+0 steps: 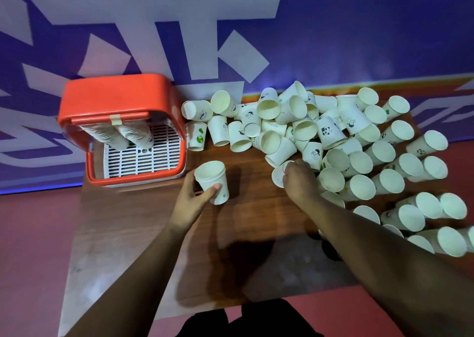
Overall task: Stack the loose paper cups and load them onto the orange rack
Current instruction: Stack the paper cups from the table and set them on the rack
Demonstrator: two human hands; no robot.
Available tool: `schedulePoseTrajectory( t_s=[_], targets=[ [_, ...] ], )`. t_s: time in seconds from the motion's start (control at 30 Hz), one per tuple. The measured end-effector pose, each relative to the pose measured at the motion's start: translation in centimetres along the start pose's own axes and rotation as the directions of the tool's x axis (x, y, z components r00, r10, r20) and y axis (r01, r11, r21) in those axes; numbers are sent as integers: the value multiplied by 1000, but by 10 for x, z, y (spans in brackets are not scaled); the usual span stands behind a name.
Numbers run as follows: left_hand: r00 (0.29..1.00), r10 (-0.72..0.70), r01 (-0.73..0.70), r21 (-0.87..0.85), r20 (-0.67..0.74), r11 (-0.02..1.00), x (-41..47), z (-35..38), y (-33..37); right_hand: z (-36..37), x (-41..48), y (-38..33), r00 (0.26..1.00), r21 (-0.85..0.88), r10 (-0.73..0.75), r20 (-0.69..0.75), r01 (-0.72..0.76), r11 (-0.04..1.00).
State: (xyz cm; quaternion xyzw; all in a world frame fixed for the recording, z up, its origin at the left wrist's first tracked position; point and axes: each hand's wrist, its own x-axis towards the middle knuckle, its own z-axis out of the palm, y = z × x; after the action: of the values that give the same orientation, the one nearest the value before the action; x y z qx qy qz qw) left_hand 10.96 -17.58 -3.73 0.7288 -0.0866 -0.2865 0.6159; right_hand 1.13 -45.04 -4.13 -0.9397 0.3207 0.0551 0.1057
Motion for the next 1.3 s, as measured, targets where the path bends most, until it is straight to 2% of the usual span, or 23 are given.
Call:
schedulePoseTrajectory(
  t_s=[0.17,0.27,0.37,0.43,0.53,0.63,0.67,0.73,0.87,1.0,1.13,1.3],
  targets=[
    [997,13,-12,13,-74,1000,1,-30,3,-10,-22,-38,992,288,-75,-100,101,952],
    [987,51,-50,9,-152,999,4,-62,11,-20,-27,-78,996,515,-73,49,38,857],
    [966,99,-100,8,-237,995,8,-97,16,-26,-24,-117,975,658,12,222,-159,736],
    [951,113,-112,21,-288,993,12,-122,16,-27,-22,-139,953,754,76,295,-280,594],
    [922,139,-127,57,-361,990,20,-146,16,-27,-19,-164,909,869,30,416,-407,280],
    [911,160,-125,116,-380,985,31,-156,16,-24,-16,-181,827,828,-52,559,-560,-18],
    [914,159,-120,127,-373,985,35,-159,15,-25,-17,-186,802,798,-69,593,-597,-83],
    [928,158,-112,152,-338,982,46,-163,11,-24,-16,-194,772,758,-80,631,-635,-149],
    [960,121,-61,233,-254,971,69,-163,4,-20,-14,-203,758,719,-72,648,-640,-270],
    [982,75,-16,321,-172,947,87,-160,-4,-15,-12,-204,774,719,-99,626,-622,-311],
    [991,45,3,358,-126,934,100,-160,-14,-8,-10,-205,783,741,-126,609,-619,-262],
    [996,69,-42,415,-50,909,108,-163,-19,2,-12,-208,776,765,-132,616,-630,-134]
  ],
)
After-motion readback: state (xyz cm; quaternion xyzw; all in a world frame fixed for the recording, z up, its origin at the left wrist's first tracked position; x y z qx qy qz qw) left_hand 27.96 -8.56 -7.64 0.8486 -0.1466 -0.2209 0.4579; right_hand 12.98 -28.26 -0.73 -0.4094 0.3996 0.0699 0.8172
